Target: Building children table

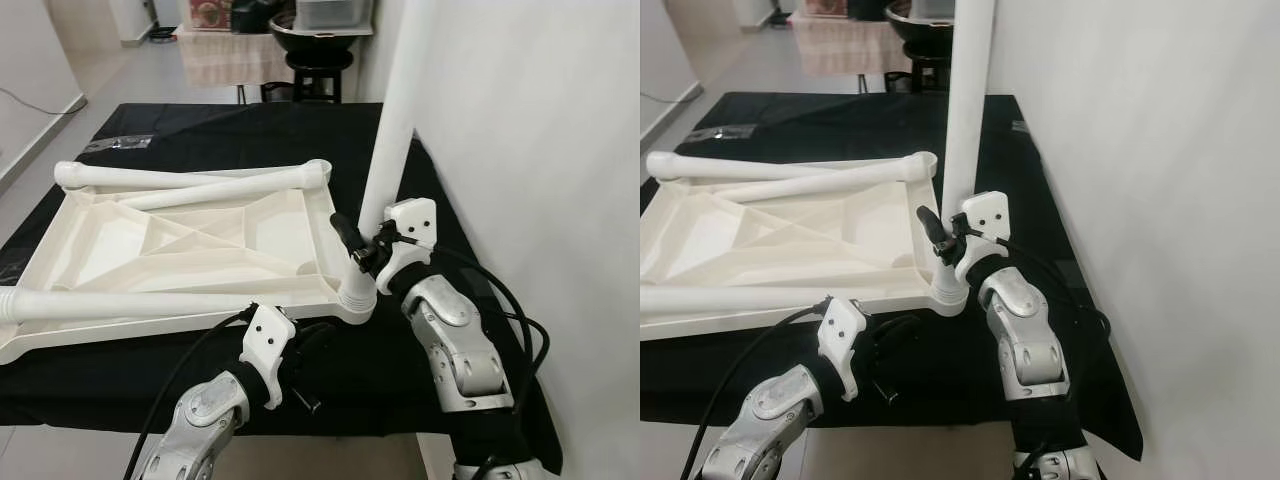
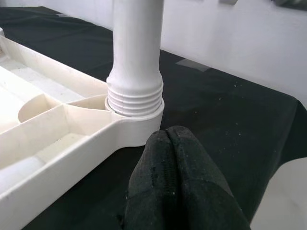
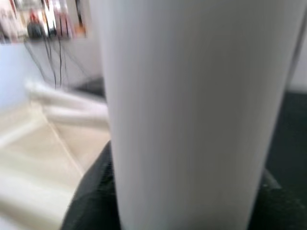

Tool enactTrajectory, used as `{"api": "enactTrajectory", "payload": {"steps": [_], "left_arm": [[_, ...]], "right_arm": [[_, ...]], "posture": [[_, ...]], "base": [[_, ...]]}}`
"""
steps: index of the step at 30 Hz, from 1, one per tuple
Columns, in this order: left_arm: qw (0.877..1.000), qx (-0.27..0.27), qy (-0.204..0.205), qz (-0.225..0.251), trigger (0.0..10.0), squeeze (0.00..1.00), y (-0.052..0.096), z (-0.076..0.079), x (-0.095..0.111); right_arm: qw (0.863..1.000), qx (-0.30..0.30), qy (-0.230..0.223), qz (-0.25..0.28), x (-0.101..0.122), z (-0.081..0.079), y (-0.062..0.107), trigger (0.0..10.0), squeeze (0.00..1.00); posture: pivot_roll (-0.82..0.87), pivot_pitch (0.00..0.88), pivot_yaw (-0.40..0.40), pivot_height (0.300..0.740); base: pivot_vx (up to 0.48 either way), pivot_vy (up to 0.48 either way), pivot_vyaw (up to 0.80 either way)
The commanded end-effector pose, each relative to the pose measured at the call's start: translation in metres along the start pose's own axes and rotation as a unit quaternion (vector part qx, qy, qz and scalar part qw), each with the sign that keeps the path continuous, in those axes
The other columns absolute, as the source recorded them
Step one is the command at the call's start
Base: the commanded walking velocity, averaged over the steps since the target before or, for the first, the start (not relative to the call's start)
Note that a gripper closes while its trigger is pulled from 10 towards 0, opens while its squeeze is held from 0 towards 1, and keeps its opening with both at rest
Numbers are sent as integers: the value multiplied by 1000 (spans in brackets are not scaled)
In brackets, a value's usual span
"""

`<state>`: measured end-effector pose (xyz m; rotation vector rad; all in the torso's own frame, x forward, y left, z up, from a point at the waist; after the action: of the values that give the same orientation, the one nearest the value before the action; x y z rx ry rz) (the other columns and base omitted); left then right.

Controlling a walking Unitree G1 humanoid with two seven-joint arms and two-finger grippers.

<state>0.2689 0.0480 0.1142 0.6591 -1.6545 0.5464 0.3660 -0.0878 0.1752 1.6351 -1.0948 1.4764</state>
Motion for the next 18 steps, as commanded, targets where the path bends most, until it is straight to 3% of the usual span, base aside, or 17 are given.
{"api": "enactTrajectory", "payload": {"steps": [1,4,5,6,8,9,10,12,15,17,18], "left_arm": [[1000,-3,4,-5,10000,0,2,0,-1],[1000,-4,5,-6,10000,0,1,1,-2],[1000,-5,5,-6,10000,0,1,1,-2],[1000,-6,5,-6,10000,0,0,1,-2],[1000,-6,6,-6,10000,0,-1,1,-2],[1000,-7,6,-6,10000,0,-1,2,-2],[1000,-7,6,-6,10000,0,-1,2,-2],[1000,-9,7,-6,10000,0,-2,2,-2],[1000,-10,7,-6,10000,0,-3,2,-2],[1000,-10,8,-6,10000,0,-3,3,-3],[1000,-10,8,-6,10000,0,-3,3,-3]], "right_arm": [[996,-13,-33,-77,-42,13,9,10000,1000],[997,9,-37,-62,-33,9,5,10000,1000],[998,32,-43,-38,-20,3,2,10000,1000],[996,69,-52,-14,-4,-4,-1,10000,447],[994,94,-58,1,6,-9,-2,10000,447],[989,130,-66,15,18,-14,-2,10000,0],[989,130,-66,15,18,-14,-2,10000,0],[977,209,-45,22,31,-19,0,10000,0],[971,235,-35,20,34,-19,1,10000,0],[954,297,-22,-7,31,-19,4,10000,0],[954,297,-22,-7,31,-19,4,10000,0]], "posture": [[-20,136,20,740],[-15,133,18,740],[-13,131,21,740],[-12,126,21,740],[-10,125,20,740],[-5,123,19,740],[-5,123,19,740],[-5,117,20,740],[-5,117,20,740],[-5,109,15,740],[-5,109,15,740]], "base": [[0,0,0],[0,0,0],[0,0,0],[0,0,0],[0,0,0],[0,0,0],[0,0,0],[0,0,0],[0,0,0],[0,0,0],[0,0,0]]}}
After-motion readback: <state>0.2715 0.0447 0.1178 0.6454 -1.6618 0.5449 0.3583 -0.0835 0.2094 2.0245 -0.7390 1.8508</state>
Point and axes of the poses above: a point about 5 cm out from each wrist's last joint towards the gripper, its own y axis pointing back from the gripper into the wrist, its own x axis along the axis of the wrist's last joint, z = x × y, the point moved 5 cm from there along -y, pointing out of the wrist towards the gripper, and after that the axes turned 9 degrees about -y, right-handed, at the moved point
